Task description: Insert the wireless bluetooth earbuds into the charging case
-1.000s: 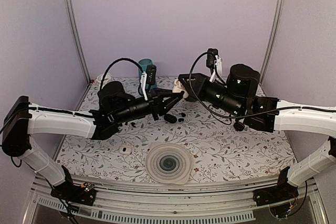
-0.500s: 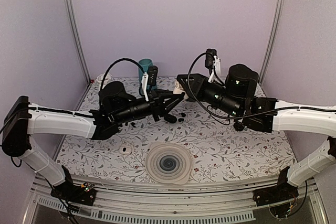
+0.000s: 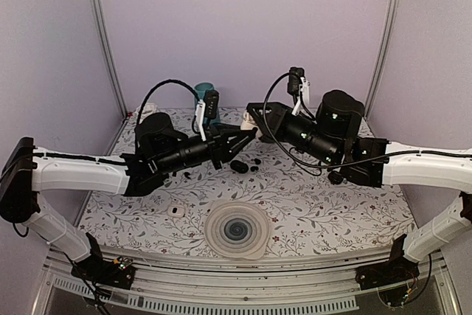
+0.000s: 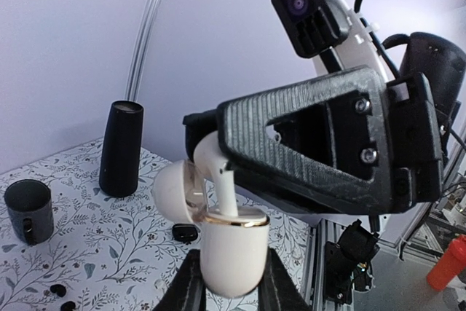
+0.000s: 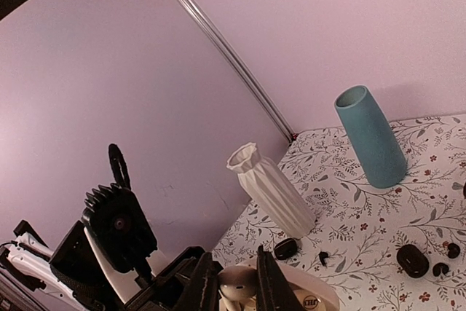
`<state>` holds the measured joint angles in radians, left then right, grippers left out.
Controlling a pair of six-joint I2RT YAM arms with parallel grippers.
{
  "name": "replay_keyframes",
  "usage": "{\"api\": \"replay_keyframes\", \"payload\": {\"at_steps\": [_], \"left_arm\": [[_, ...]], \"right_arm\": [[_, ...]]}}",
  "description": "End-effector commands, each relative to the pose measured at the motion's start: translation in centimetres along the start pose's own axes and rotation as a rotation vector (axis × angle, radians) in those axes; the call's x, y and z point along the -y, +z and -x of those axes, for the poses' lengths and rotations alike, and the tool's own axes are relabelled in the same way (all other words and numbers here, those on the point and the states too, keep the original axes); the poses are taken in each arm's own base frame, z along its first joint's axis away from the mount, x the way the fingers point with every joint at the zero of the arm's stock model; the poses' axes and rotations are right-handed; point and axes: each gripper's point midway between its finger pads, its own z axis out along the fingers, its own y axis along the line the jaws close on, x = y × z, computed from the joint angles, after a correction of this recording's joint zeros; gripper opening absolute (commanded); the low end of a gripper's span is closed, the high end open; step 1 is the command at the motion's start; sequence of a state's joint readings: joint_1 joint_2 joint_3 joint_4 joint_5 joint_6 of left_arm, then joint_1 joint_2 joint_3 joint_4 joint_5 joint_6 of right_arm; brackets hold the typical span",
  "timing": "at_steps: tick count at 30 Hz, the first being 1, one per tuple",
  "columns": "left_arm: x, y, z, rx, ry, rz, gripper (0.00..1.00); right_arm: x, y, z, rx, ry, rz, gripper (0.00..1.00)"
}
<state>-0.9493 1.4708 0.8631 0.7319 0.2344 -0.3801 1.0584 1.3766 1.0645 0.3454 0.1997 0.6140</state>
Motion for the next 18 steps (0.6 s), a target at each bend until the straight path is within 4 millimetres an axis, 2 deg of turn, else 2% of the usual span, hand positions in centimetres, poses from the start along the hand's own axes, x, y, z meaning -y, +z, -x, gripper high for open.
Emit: {"api": "replay_keyframes", "payload": {"at_steps": [1,7,18], "left_arm": [[1.4,-0.5,4.4,0.124,0.049,-0.007,0.00],[1.2,-0.9,5.1,0.142,0.065,0.014,0.00],[0.9,-0.9,5.2,0.141,0.074,0.030,0.00]], "right_arm": [[0.4,0.1,-2.4,-0.068,-0.013,-0.007,0.16],[0.5,0.0,-2.6,-0.074,-0.014,-0.010,0.16],[0.3,0.2,-3.6,-0.106,-0.025,-0.001,0.17]]}}
